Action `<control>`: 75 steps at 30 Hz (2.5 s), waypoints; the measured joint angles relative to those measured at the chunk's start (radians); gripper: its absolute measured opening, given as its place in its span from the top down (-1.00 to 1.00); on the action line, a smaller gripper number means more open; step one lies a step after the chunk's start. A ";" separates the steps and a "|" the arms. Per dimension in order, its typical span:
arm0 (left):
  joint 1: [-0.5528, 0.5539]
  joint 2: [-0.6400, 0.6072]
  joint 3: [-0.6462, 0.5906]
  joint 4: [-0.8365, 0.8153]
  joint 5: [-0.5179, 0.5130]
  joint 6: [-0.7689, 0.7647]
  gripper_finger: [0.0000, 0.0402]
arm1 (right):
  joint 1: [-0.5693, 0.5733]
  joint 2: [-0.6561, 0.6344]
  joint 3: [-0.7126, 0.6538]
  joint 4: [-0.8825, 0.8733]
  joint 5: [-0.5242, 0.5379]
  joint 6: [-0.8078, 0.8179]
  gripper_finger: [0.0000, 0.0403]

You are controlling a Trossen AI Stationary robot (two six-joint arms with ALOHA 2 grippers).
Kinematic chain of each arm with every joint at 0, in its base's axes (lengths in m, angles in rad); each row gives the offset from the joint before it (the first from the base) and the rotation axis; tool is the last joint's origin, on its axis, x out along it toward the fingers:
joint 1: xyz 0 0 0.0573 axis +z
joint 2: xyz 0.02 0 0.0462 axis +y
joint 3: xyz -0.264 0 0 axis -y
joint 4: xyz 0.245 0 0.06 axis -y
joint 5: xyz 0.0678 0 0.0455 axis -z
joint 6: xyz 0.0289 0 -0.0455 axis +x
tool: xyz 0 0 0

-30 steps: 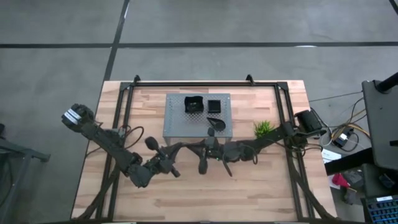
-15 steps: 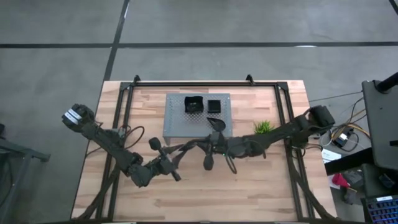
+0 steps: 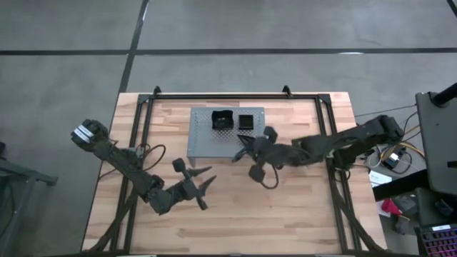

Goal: Pick & Place Mini shaped plates
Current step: Stack the drop-shaped plate on top of the drop-shaped plate on the shelf

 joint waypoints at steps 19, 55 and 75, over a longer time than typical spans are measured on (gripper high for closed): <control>0.000 0.000 -0.003 -0.094 0.100 -0.178 0.21 | -0.159 0.085 0.372 -0.536 -0.143 0.003 0.96; -0.009 -0.001 -0.003 0.246 0.104 0.323 0.40 | 0.020 0.068 -0.079 0.831 -0.549 -0.048 0.96; 0.055 -0.001 0.052 0.482 0.391 0.456 0.41 | 0.020 0.071 -0.250 1.245 -0.465 0.016 0.96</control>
